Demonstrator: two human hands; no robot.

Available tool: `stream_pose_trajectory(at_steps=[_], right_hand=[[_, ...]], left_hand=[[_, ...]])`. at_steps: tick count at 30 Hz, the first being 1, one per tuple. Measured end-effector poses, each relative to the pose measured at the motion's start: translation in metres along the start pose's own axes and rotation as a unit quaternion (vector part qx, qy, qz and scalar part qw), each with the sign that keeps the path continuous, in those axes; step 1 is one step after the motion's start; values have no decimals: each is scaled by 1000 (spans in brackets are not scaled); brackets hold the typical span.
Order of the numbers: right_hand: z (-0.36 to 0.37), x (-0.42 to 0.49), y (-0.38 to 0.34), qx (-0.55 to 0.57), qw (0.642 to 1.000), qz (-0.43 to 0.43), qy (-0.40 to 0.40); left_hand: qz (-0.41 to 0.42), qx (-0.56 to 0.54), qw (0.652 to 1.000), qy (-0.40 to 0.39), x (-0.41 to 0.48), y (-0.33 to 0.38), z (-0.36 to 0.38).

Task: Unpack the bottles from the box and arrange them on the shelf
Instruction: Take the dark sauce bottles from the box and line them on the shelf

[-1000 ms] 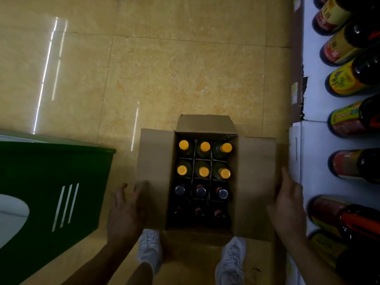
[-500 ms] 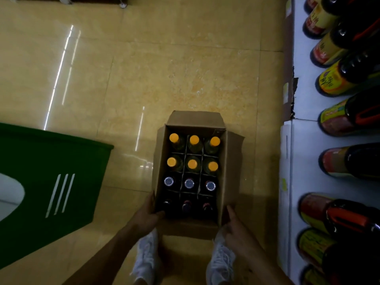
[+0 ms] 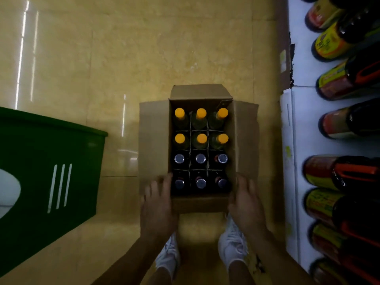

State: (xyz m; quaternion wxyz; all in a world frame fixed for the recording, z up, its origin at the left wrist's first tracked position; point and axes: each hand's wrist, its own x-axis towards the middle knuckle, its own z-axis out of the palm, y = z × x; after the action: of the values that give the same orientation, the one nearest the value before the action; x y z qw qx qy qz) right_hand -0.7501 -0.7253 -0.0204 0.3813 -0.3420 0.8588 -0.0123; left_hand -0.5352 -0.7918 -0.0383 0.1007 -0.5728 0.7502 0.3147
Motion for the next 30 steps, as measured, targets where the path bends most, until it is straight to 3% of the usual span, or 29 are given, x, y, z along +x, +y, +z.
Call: stream_pose_trajectory(at_steps=[3,8,13,18,21,26,30], right_hand=[[1,-5,-7,-13,999,-49,-6],[20,20,-1,-113,989,-71,-61],[24,41,4,-150,981,-75,-96],[22,55,-4,-260,953,-129,-91],[16,59,-7,-275,945,-146,-102],[20,62,0,-300,931,-170,-117],[17,70,-2,-337,910,-204,-131]], left_hand=[[92,-34,995,-19,-1,13,2],[127,-99,987,-15,28,48,11],[102,-86,991,-14,46,83,30],[30,-171,983,-62,25,103,51],[-15,-214,975,-51,15,105,53],[25,-177,984,-24,28,96,53],[132,-90,987,-23,51,81,50]])
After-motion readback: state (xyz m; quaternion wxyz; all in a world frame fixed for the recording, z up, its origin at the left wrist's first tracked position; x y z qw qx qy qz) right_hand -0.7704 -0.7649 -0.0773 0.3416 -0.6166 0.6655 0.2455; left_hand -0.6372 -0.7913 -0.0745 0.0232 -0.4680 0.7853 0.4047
